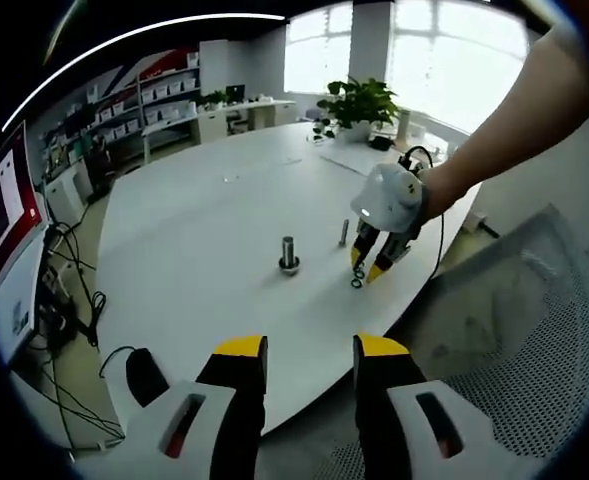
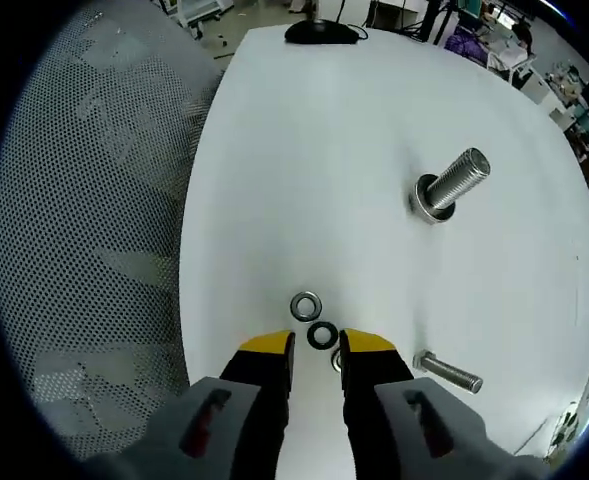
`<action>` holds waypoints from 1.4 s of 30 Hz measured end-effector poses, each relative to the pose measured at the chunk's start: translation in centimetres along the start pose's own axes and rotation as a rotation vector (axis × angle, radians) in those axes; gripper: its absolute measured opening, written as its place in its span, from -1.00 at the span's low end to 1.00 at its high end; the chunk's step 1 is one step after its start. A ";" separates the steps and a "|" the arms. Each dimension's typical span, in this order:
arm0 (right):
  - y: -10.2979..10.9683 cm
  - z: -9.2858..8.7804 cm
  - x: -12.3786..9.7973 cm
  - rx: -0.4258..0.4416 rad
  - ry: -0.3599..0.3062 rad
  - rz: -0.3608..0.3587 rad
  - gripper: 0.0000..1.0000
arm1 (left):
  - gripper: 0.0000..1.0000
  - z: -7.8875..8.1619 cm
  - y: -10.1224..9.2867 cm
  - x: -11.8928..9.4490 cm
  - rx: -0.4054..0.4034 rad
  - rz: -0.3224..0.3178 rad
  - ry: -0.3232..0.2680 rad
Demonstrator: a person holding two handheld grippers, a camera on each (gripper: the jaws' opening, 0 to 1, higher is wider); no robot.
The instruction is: Place the washer onto the threaded stud by aligning its center hole with the stud, sliding it down to the base, and recovering from edge contact or off-axis alignment until the washer reaches the visible bottom stop.
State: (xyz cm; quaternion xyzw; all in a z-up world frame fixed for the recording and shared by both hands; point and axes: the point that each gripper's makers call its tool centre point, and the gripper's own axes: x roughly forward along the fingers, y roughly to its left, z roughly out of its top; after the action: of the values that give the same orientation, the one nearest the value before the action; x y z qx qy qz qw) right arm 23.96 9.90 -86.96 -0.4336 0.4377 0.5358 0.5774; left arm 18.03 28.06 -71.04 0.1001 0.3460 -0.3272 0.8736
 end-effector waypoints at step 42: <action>-0.2 -0.1 0.0 0.038 0.038 -0.020 -0.70 | -0.40 -0.1 0.4 0.1 0.001 0.016 0.010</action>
State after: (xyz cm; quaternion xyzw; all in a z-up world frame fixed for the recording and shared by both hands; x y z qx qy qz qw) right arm 24.13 9.82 -87.00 -0.4371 0.4542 0.5131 0.5825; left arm 18.23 28.36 -71.20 0.1051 0.3492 -0.3201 0.8744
